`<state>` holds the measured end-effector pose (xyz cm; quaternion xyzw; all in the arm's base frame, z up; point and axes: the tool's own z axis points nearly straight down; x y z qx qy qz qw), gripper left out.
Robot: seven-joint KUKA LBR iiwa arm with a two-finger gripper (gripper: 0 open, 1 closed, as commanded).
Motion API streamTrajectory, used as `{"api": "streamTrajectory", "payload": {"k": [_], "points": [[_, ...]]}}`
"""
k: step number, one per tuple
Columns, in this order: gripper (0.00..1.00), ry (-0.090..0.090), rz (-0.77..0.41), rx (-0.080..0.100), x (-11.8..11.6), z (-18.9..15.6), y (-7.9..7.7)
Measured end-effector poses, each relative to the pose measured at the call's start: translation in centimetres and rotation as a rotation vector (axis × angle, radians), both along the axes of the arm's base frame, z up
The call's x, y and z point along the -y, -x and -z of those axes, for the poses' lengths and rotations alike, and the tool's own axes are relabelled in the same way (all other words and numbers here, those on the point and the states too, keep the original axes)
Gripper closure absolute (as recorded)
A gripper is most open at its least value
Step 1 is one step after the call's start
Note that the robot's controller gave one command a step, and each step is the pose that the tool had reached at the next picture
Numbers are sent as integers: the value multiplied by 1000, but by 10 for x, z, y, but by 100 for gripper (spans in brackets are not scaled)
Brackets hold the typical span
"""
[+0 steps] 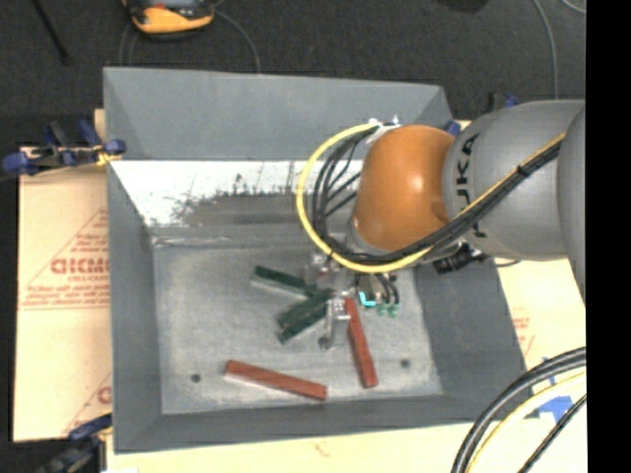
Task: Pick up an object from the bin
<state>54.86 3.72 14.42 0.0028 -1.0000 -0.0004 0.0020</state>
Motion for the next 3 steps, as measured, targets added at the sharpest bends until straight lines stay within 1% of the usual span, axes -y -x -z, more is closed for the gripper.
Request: {"api": "streamTrajectory", "payload": {"k": [1, 2, 3], "points": [[0, 0, 1, 7, 0, -4, -2], [100, -3, 130, 18, -12, 65, -33], [0, -1, 131, 9, -12, 72, -30]]}}
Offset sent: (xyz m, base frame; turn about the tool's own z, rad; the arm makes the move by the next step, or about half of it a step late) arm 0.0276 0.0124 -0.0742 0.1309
